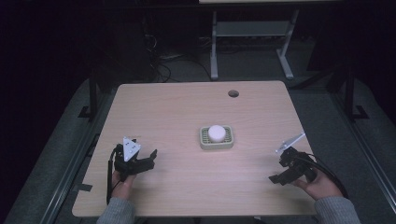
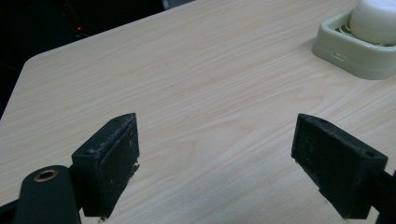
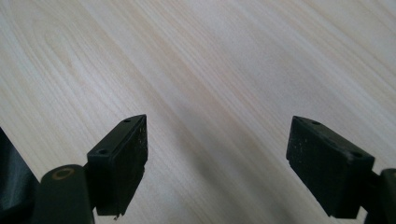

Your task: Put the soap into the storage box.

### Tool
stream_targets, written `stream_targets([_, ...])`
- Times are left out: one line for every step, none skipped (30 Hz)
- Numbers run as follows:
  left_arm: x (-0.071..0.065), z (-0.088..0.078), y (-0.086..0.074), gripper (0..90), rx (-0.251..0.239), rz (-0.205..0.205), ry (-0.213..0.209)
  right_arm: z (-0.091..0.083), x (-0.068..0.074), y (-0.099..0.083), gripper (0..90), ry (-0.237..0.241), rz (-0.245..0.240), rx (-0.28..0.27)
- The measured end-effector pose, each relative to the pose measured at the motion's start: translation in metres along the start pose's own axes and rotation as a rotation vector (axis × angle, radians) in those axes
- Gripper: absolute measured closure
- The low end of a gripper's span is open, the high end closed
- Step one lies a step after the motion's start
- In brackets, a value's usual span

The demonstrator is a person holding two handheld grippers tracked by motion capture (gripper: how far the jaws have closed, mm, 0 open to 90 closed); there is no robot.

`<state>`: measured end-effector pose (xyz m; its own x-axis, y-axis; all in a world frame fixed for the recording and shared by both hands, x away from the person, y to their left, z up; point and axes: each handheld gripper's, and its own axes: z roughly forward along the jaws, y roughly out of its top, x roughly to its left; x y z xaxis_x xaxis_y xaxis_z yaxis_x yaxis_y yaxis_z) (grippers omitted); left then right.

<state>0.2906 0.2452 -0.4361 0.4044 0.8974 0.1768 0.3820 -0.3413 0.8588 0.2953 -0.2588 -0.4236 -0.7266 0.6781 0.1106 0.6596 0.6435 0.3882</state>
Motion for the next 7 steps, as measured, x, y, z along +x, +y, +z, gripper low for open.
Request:
stream_targets([-0.0001,0.0000,0.0001,14.8,-0.001,-0.001,0.001,0.0001,0.0012,-0.0014,20.0,0.001,0.004,0.001])
stream_targets([-0.0001,-0.0003,0.0003,14.8,-0.001,0.000,0.000,0.0004,0.0017,-0.0022,20.0,-0.002,0.001,-0.002])
stream_targets([-0.0002,-0.0002,0.0003,14.8,-0.001,0.002,0.000,0.0005,0.0032,-0.0033,20.0,-0.001,0.002,-0.002])
stream_targets([-0.0006,0.0001,0.0003,14.8,-0.001,0.001,0.000,0.0008,0.0038,-0.0038,20.0,-0.002,-0.001,-0.003])
stream_targets([-0.0008,0.0005,0.0003,14.8,-0.002,0.004,0.000,0.0009,0.0045,-0.0046,20.0,0.000,-0.004,-0.006])
stream_targets([-0.0012,0.0011,0.0001,14.8,-0.005,0.003,0.000,0.0013,0.0054,-0.0051,19.9,-0.002,-0.004,-0.010])
stream_targets([-0.0013,0.0014,0.0001,14.8,-0.001,0.006,0.000,0.0011,0.0064,-0.0053,19.9,0.000,-0.006,-0.008])
